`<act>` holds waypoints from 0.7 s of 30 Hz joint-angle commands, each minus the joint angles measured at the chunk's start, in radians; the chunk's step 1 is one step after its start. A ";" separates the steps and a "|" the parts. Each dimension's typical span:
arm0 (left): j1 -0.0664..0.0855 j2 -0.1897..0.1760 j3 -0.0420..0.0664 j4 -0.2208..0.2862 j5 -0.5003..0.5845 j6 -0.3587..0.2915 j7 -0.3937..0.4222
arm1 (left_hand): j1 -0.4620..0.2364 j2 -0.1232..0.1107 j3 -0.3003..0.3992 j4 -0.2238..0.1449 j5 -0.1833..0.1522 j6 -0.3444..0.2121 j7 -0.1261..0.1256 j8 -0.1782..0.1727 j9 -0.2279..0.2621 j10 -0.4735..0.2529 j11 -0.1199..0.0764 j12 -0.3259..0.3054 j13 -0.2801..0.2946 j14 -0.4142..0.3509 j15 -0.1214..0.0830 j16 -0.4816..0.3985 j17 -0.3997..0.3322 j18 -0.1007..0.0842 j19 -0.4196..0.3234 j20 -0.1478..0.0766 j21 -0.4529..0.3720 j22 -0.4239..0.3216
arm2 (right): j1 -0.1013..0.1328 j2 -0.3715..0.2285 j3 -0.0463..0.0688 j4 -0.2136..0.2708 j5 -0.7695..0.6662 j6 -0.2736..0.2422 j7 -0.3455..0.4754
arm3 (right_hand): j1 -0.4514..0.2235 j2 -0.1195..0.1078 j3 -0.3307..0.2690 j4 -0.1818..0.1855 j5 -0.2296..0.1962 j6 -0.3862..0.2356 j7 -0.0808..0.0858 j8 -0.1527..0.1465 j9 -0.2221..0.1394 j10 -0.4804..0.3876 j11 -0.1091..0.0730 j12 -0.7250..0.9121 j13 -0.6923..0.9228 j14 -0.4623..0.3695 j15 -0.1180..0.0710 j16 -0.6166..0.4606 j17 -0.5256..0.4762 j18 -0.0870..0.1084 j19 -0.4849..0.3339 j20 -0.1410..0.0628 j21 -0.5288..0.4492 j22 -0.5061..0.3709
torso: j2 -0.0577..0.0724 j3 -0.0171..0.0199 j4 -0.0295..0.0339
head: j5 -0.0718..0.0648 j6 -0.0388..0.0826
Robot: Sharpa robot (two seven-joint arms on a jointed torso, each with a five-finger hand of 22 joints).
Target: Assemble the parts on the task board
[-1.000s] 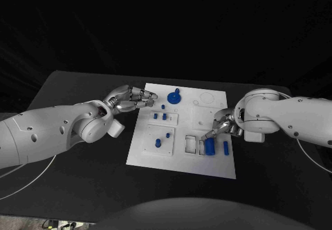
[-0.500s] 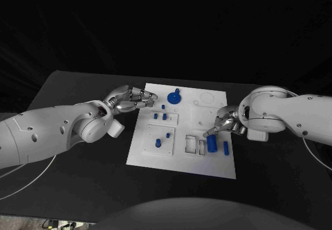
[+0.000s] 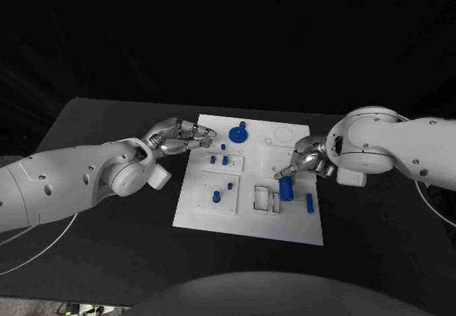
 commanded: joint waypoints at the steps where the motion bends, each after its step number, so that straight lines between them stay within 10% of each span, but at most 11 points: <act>1: 0.000 0.003 0.001 0.000 0.004 0.023 -0.004 | 0.002 -0.002 -0.002 0.001 0.001 0.007 0.002 0.007 0.001 0.004 0.000 0.003 0.001 0.006 0.001 0.003 0.001 -0.015 0.009 0.001 0.005 -0.001 | 0.000 0.014 0.000 -0.016 0.078 0.019 -0.001 | 0.012 0.001 0.006 -0.004 0.006 -0.003 -0.008 0.004 0.003 0.106 -0.007 0.004 0.263 0.090 -0.007 -0.003 0.187 0.008 0.010 -0.005 -0.005 0.191 | 0.001 -0.0005 -0.0007 | -0.002 0.000; 21: 0.000 0.005 0.001 0.002 0.004 0.031 -0.016 | 0.002 -0.003 -0.003 0.001 0.001 0.006 0.002 0.006 0.001 0.004 0.000 0.002 0.001 0.007 0.002 0.003 0.001 -0.016 0.010 0.001 0.005 -0.002 | -0.054 0.121 -0.001 -0.092 0.168 0.015 -0.023 | 0.001 0.006 0.020 -0.004 -0.012 -0.040 0.001 -0.006 0.036 0.106 0.001 0.004 0.263 0.078 -0.001 -0.032 0.142 0.021 -0.018 -0.001 -0.071 0.172 | 0.002 0.0002 0.0010 | 0.005 0.000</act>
